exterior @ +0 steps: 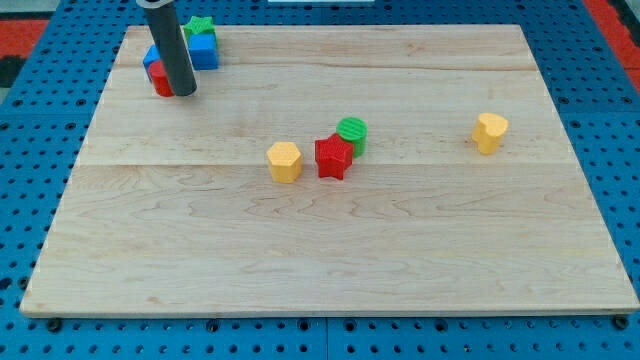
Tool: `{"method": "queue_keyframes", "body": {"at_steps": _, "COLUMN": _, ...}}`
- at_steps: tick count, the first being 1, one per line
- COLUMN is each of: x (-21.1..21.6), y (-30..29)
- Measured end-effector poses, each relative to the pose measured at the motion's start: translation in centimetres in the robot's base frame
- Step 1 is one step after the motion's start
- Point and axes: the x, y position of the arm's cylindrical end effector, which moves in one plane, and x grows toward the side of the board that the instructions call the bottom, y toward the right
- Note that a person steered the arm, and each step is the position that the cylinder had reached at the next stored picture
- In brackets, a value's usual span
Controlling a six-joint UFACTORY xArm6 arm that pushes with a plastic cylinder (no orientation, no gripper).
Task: Slide the green circle along with the red star slightly down
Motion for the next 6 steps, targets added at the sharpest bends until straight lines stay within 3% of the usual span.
{"method": "queue_keyframes", "body": {"at_steps": 2, "x": 2.1, "y": 5.3}}
{"method": "queue_keyframes", "body": {"at_steps": 4, "x": 1.7, "y": 19.7}}
{"method": "queue_keyframes", "body": {"at_steps": 5, "x": 6.6, "y": 23.1}}
{"method": "queue_keyframes", "body": {"at_steps": 6, "x": 12.6, "y": 20.9}}
